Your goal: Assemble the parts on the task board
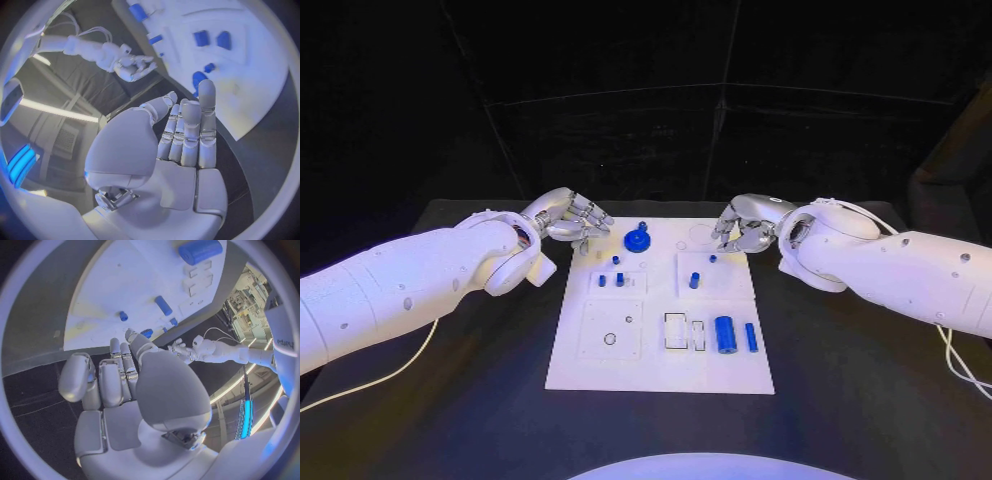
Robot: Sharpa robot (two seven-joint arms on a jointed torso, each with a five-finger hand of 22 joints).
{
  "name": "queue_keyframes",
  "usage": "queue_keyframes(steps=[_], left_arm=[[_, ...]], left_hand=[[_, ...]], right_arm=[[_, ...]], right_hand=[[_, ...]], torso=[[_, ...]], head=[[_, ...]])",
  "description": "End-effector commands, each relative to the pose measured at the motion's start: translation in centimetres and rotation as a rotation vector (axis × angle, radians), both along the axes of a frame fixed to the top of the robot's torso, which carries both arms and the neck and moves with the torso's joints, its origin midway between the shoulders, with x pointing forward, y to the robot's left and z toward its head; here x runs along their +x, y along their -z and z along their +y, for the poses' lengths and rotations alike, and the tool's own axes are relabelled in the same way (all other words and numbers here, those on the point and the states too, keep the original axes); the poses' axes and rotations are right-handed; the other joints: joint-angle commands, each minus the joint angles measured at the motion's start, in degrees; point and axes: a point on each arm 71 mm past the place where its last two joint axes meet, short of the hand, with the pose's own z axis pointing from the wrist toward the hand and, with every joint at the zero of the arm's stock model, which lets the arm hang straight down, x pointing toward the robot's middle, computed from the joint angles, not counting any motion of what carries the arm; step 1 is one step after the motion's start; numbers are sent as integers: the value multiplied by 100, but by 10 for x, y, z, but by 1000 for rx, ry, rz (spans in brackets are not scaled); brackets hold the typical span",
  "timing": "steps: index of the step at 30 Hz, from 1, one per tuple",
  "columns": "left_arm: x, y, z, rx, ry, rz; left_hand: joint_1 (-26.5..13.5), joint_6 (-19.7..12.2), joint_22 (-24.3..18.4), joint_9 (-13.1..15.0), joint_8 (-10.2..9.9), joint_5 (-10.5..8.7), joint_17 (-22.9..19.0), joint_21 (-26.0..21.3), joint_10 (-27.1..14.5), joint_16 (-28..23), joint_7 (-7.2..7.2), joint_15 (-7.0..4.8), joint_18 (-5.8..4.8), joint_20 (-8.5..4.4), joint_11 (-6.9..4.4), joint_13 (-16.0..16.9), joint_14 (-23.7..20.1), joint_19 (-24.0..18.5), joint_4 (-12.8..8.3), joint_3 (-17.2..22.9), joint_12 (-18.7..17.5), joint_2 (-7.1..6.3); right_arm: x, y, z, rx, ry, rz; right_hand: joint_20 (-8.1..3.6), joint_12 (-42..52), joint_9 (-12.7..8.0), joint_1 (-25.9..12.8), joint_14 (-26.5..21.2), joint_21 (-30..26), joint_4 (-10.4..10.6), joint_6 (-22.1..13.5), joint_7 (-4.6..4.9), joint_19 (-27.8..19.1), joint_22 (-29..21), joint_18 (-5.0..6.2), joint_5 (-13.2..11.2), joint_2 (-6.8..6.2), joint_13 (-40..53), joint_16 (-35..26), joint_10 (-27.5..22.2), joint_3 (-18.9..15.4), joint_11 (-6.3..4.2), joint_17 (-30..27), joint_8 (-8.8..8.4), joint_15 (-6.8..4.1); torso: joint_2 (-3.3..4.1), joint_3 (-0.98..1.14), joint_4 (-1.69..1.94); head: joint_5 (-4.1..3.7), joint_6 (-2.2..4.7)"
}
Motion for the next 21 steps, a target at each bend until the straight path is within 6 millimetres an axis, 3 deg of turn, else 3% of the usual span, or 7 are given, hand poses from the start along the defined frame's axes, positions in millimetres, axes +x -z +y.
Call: queue_keyframes(steps=[1,6,14,21], left_arm=[[-2,-17,1,-517,-55,20],[-8,-20,1,-625,-62,28],[-17,-22,-3,-681,-59,42],[-21,-22,-5,-693,-56,46]], left_hand=[[-82,32,-26,-7,25,4,-83,-45,89,-25,-28,-19,79,-5,-37,33,-75,-49,26,-99,124,6],[-106,54,-47,-8,41,9,-287,-88,74,-118,-32,-22,76,-9,-41,43,-194,-88,36,-163,187,31],[-83,67,-62,-9,50,15,-376,-115,60,-157,-26,-23,76,-11,-43,47,-255,-111,24,-175,223,65],[-83,67,-69,-11,52,15,-452,-130,51,-194,-18,-20,75,-10,-36,48,-296,-124,22,-187,241,75]], right_arm=[[-4,4,4,-152,-60,-103],[-7,12,9,-178,-82,-104],[-9,18,15,-187,-100,-94],[-7,21,21,-189,-108,-84]], right_hand=[[55,-122,-9,-13,210,-39,-12,39,21,-17,-26,74,-41,-89,-205,-39,34,111,30,-25,-49,47],[88,-264,-13,-55,203,-100,-30,0,71,-48,-129,92,-52,-158,-444,-80,-1,230,81,-79,-129,84],[123,-388,-11,-92,203,-128,-70,-26,115,-54,-172,101,-66,-226,-727,-98,0,387,124,-105,-212,118],[137,-432,-9,-92,203,-141,-97,-27,135,-53,-190,104,-133,-205,-890,-99,31,543,142,-111,-237,127]], torso=[[0,-11,31],[3,5,4],[13,1,11],[11,-4,10]], head=[[-84,4],[-74,5],[-86,21],[-80,-5]])
